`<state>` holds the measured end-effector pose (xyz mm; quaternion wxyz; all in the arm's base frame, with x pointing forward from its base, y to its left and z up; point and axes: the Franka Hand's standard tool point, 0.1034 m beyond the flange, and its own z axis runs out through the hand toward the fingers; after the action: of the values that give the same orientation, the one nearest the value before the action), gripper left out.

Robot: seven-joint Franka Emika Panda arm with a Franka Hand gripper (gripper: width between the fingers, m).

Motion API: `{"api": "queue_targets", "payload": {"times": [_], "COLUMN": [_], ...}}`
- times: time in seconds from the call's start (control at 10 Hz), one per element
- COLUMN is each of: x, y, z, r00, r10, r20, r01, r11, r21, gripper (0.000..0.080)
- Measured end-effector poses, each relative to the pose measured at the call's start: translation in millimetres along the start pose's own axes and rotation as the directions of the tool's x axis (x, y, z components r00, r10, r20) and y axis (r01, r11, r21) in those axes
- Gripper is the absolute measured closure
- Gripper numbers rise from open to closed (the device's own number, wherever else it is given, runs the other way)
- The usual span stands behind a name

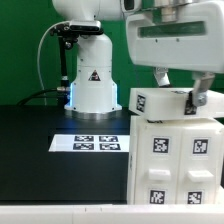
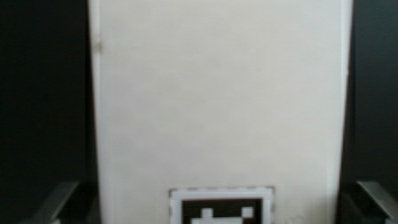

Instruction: Assemble cabinet

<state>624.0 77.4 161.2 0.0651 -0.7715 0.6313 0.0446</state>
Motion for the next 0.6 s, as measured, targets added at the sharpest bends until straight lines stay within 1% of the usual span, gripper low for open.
{"api": "queue_targets", "payload": {"times": [0.1, 0.2, 0.3, 0.5, 0.6], "x": [0.0, -0.2, -1.2, -1.3, -1.4], "y": [-1.2, -1.8, -2.8, -4.0, -4.7], "z": [0.0, -0.4, -0.6, -1.1, -1.5], "r00": [0.989, 0.989, 0.974, 0.954, 0.931], "r10": [0.146, 0.148, 0.227, 0.298, 0.364], "r20": [0.007, 0.007, 0.018, 0.024, 0.033], "r01": [-0.146, -0.148, -0.228, -0.298, -0.365], "r11": [0.989, 0.988, 0.973, 0.954, 0.93], "r21": [0.031, 0.032, 0.035, 0.04, 0.041], "gripper": [0.0243, 0.0243, 0.0243, 0.0243, 0.0243]}}
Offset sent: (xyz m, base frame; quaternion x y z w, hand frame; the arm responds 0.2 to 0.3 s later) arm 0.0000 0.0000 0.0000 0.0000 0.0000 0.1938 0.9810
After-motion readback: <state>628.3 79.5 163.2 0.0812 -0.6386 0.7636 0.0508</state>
